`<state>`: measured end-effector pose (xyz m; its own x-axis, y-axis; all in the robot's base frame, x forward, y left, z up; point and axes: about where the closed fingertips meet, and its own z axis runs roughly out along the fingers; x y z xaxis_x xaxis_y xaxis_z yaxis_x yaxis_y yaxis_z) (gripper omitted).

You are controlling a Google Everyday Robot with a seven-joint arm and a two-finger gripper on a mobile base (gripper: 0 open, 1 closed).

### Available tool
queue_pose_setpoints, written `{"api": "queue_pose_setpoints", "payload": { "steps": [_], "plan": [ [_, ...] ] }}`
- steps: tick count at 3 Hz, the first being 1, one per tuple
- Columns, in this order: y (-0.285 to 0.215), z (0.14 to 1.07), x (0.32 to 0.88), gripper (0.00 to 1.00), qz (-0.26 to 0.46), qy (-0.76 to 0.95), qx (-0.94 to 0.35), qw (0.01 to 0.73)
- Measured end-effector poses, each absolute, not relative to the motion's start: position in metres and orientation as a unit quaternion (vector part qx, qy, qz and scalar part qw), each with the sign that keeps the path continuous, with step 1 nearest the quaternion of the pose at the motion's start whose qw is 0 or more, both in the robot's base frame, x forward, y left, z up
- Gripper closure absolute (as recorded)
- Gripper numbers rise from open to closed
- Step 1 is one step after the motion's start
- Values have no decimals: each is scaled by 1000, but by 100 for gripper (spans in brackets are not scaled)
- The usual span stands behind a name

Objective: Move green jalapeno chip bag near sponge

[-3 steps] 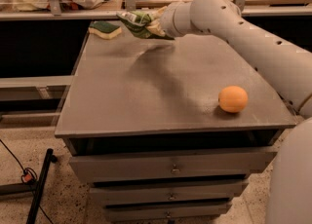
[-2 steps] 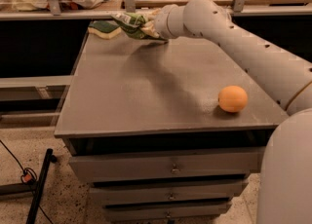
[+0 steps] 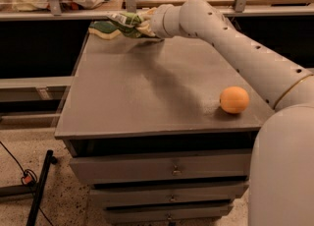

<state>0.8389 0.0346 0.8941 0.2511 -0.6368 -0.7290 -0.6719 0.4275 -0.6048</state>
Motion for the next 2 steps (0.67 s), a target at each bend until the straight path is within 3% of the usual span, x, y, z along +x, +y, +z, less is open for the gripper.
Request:
{"api": "queue_pose_setpoints", "payload": {
  "steps": [2],
  "plan": [
    [41,894,841,37,10,602,-543,585]
  ]
}}
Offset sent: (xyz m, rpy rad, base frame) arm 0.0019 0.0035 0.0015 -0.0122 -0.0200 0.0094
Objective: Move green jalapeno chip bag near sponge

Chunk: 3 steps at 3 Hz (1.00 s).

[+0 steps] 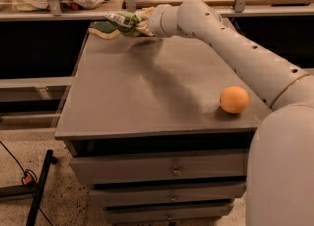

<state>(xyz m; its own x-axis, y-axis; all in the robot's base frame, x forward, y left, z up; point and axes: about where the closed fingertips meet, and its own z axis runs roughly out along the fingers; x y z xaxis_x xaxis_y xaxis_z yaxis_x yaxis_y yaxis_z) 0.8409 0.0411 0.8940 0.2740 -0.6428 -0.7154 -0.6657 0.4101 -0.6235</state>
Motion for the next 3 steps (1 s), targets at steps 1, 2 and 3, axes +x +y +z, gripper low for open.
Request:
{"api": "queue_pose_setpoints", "payload": {
  "steps": [1,2,3],
  "plan": [
    [44,892,841,14,11,602,-544,584],
    [47,891,841,0,13,602,-545,584],
    [47,891,841,0,13,602,-545,584]
  ]
}}
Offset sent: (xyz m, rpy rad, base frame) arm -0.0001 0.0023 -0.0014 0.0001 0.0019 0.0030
